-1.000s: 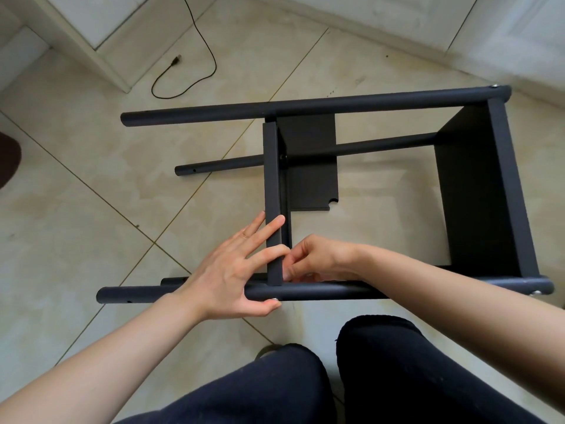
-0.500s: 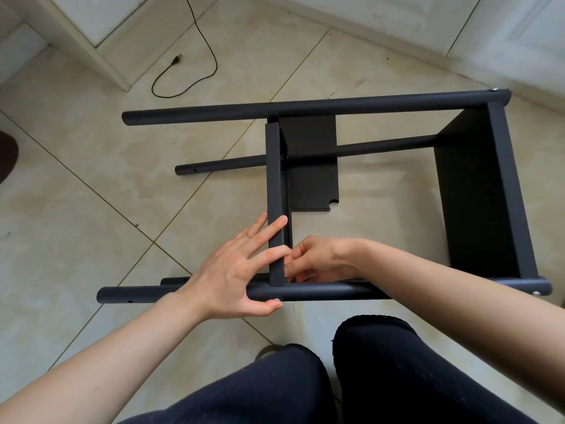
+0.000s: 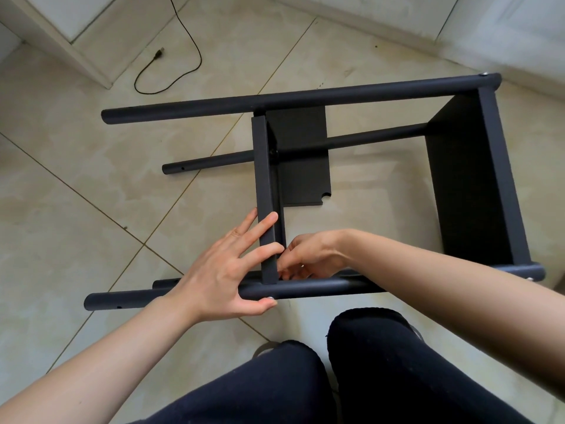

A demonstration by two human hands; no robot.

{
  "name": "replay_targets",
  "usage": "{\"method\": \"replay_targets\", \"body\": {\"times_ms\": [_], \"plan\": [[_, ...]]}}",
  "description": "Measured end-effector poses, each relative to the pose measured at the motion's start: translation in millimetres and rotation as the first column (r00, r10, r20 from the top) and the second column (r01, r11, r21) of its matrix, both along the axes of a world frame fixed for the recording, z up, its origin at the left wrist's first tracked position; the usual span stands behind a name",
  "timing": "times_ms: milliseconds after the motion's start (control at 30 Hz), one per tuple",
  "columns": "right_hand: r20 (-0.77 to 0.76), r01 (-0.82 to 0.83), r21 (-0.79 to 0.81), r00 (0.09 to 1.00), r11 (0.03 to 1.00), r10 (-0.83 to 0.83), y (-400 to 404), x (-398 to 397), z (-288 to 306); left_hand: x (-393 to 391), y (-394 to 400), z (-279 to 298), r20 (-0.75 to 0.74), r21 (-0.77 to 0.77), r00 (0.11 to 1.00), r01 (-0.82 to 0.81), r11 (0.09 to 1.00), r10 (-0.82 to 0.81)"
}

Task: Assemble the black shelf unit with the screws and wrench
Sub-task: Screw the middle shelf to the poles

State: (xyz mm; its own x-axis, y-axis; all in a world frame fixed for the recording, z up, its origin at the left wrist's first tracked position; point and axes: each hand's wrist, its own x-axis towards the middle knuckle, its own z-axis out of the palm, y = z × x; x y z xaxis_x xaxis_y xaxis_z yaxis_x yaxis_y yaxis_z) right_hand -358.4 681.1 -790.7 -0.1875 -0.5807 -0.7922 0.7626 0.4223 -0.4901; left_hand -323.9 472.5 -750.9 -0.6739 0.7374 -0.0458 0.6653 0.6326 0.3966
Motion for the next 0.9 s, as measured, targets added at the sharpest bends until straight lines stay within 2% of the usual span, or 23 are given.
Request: {"method": "replay_targets", "body": {"times_ms": [200,433,533,667,900], "plan": [[-0.039,-0.053,-0.016,0.998,0.998,0.052,3.9,-5.8,5.6,1.1,-0.3,-2.9,-0.038,0.001,0.999,0.002,1.000,-0.002],[-0.032,-0.093,-0.020,0.995,0.995,0.093,5.0,-8.2,2.0,2.1,-1.4,-2.3,-0.155,-0.087,0.988,-0.005,0.996,-0.008],[-0.043,-0.094,-0.021,0.995,0.995,0.093,0.2,-6.3,1.4,4.0,-1.4,-1.0,-0.148,-0.089,0.989,-0.019,0.996,0.005],[-0.133,-0.064,-0.026,0.989,0.998,0.059,1.1,-7.6,0.8,1.7,-1.3,0.1,-0.120,-0.086,0.993,-0.004,0.996,-0.006],[-0.163,-0.129,-0.011,0.979,0.992,0.125,5.0,-8.7,-2.5,2.4,1.2,1.5,-0.095,-0.078,0.995,-0.005,0.997,-0.003]]}}
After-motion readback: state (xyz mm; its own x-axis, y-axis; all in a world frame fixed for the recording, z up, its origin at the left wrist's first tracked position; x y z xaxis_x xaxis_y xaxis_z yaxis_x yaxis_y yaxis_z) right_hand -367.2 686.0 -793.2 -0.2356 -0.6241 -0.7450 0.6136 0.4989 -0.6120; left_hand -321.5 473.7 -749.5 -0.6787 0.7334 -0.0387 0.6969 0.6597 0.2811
